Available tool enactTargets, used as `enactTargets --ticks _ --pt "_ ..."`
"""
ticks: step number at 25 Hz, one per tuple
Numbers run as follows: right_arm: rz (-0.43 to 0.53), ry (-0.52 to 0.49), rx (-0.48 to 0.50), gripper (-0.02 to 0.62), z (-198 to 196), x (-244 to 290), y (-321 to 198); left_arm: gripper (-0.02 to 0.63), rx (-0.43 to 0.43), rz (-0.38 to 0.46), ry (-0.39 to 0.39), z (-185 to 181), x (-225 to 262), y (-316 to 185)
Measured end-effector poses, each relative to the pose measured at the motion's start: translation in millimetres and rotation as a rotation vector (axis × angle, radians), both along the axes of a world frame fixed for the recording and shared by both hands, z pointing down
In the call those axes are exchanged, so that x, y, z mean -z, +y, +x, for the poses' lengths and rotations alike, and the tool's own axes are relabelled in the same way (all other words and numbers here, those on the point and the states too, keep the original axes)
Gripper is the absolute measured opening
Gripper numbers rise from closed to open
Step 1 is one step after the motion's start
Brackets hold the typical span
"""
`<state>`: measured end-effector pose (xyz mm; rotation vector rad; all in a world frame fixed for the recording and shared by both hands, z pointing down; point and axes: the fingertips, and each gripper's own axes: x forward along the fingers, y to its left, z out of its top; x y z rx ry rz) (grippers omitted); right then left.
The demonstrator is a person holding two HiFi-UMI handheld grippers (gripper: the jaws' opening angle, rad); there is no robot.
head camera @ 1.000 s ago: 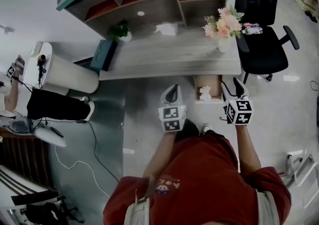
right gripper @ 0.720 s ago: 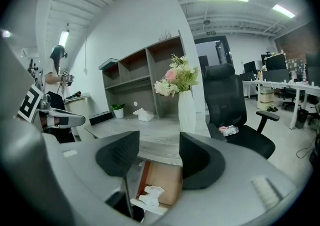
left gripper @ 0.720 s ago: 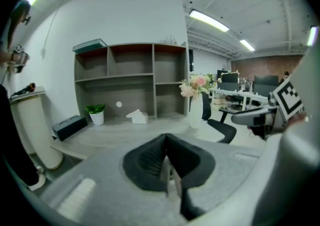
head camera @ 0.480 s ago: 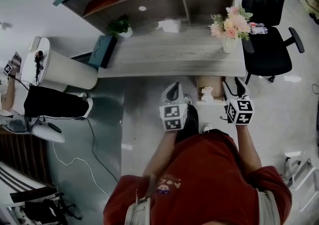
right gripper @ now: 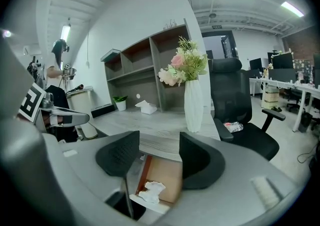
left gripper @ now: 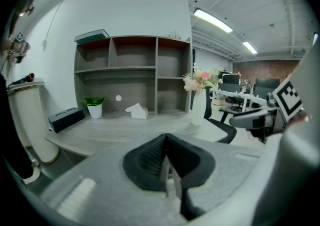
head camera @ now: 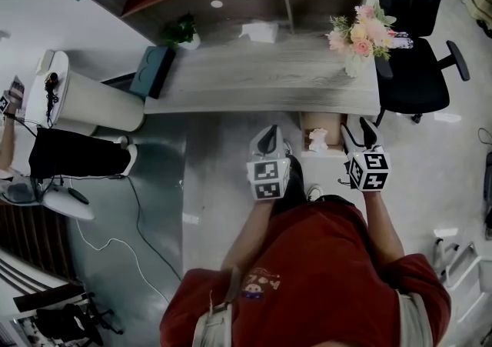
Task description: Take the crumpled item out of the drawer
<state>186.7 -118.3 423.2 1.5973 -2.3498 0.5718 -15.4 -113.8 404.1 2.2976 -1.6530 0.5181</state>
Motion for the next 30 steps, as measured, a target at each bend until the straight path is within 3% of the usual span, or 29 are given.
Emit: enactTargets --ticks 30 --pt "-0.178 0.062 0.138 0.235 -60 -83 -1 -0.003 0.029 -0.158 0.003 -37 -78 8"
